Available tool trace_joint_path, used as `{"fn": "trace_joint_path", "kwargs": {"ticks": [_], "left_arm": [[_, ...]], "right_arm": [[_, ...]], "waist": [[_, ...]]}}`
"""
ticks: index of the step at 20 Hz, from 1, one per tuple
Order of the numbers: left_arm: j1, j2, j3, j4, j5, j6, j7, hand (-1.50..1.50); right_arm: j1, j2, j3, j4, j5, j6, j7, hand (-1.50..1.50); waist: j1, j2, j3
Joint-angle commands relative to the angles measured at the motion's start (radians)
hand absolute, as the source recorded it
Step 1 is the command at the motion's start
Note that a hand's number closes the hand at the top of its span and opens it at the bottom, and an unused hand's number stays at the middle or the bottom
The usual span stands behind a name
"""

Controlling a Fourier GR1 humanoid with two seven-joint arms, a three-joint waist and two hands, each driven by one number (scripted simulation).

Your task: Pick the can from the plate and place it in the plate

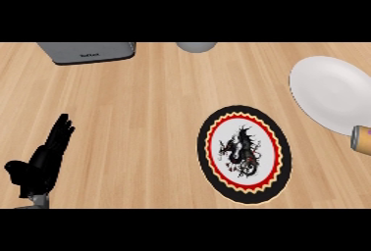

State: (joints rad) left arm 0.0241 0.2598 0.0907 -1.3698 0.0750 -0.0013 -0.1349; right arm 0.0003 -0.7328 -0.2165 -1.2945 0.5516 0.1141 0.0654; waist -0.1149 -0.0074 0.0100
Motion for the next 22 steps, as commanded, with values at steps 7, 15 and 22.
{"fn": "trace_joint_path", "kwargs": {"ticks": [7,15,22], "left_arm": [[-0.022,-0.02,-0.042,-0.009,-0.022,-0.014,-0.014,0.0],[-0.055,-0.031,-0.076,-0.061,-0.039,-0.018,0.054,0.0],[-0.031,-0.009,-0.043,-0.077,-0.02,-0.063,0.065,0.0]], "right_arm": [[0.125,-0.291,-0.406,0.396,-0.217,-0.001,-0.656,1.5],[0.004,-0.379,-0.524,0.693,-0.256,-0.071,-0.911,1.5],[-0.133,-0.411,-0.46,0.792,-0.238,-0.028,-0.938,1.5]], "waist": [[0.072,0.006,-0.004],[0.127,0.008,-0.006],[0.127,0.008,-0.009]]}}
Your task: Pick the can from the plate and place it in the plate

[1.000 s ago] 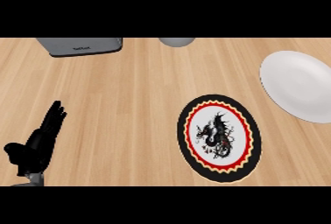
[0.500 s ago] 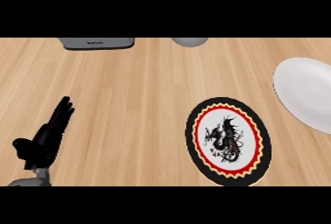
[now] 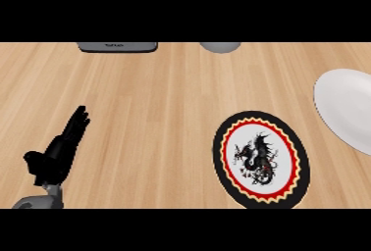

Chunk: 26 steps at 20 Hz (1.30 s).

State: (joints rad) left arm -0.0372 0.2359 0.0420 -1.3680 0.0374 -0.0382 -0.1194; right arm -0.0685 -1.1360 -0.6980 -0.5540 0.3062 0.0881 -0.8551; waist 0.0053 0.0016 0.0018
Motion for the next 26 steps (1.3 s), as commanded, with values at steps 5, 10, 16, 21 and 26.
{"fn": "trace_joint_path", "kwargs": {"ticks": [5,10,16,21,26], "left_arm": [[-0.037,-0.025,0.004,0.066,-0.03,0.007,-0.037,0.0],[-0.063,-0.019,0.015,0.051,-0.023,0.001,0.012,0.0],[-0.028,0.018,0.033,0.011,0.006,-0.063,0.019,0.0],[-0.037,-0.023,0.023,0.092,-0.037,-0.033,-0.05,0.0],[0.006,-0.019,0.033,0.06,-0.031,-0.033,-0.054,0.0]], "right_arm": [[-0.214,-0.067,0.103,0.093,0.053,0.054,0.032,1.5],[-0.308,0.061,0.226,-0.076,0.087,0.071,0.213,1.5],[-0.432,0.199,0.298,-0.06,0.126,-0.01,0.268,1.5],[-0.475,0.278,0.352,-0.021,0.176,-0.06,0.286,1.5],[-0.541,0.379,0.282,0.019,0.103,-0.12,0.394,1.5]], "waist": [[0.013,0.004,0.0],[0.011,0.002,-0.002],[0.017,0.002,-0.001],[0.01,0.003,-0.001],[0.013,0.001,-0.001]]}}
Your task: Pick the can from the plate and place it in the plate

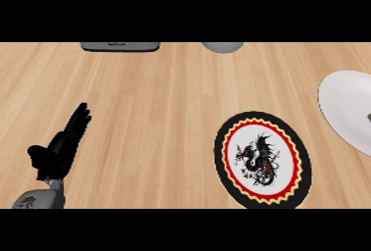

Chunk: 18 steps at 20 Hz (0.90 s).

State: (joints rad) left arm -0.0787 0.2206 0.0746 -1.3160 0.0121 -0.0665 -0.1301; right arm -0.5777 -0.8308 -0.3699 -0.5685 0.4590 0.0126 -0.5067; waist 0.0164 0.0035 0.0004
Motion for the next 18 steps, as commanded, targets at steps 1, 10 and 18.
{"fn": "trace_joint_path", "kwargs": {"ticks": [1,10,18], "left_arm": [[-0.02,0.011,-0.001,0.009,0.001,-0.02,0.007,0.0],[0.022,-0.02,-0.011,-0.027,-0.024,0.004,-0.002,0.0],[-0.031,-0.018,0.01,0.017,-0.016,0.009,0.002,0.0]], "right_arm": [[-0.092,0.086,-0.04,0.073,-0.041,-0.047,0.105,1.5],[-0.177,0.07,-0.068,0.264,-0.041,-0.074,0.125,-1.5],[-0.146,-0.008,-0.297,0.291,-0.283,0.06,0.032,-1.5]], "waist": [[0.008,0.003,0.001],[0.009,0.004,0.001],[-0.009,0.004,0.002]]}}
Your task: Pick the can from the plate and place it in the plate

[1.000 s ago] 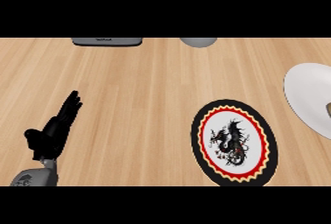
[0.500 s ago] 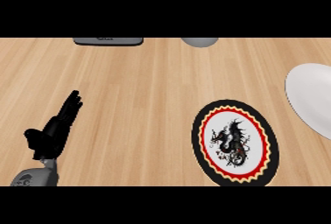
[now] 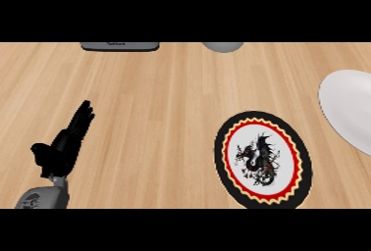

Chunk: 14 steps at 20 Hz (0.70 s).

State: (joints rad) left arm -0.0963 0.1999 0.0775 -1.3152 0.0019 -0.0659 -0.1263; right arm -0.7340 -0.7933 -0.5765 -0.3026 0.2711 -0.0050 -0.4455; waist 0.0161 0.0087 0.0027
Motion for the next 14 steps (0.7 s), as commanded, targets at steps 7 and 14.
{"fn": "trace_joint_path", "kwargs": {"ticks": [7,14], "left_arm": [[0.051,-0.002,-0.011,-0.054,0.001,-0.016,0.005,0.0],[0.013,-0.016,-0.014,-0.069,-0.015,0.018,0.028,0.0]], "right_arm": [[0.184,-0.175,-0.202,0.118,-0.203,0.312,-0.145,-1.5],[0.326,-0.223,-0.207,0.129,-0.205,0.451,-0.275,-1.5]], "waist": [[0.002,0.002,0.004],[0.003,0.008,0.008]]}}
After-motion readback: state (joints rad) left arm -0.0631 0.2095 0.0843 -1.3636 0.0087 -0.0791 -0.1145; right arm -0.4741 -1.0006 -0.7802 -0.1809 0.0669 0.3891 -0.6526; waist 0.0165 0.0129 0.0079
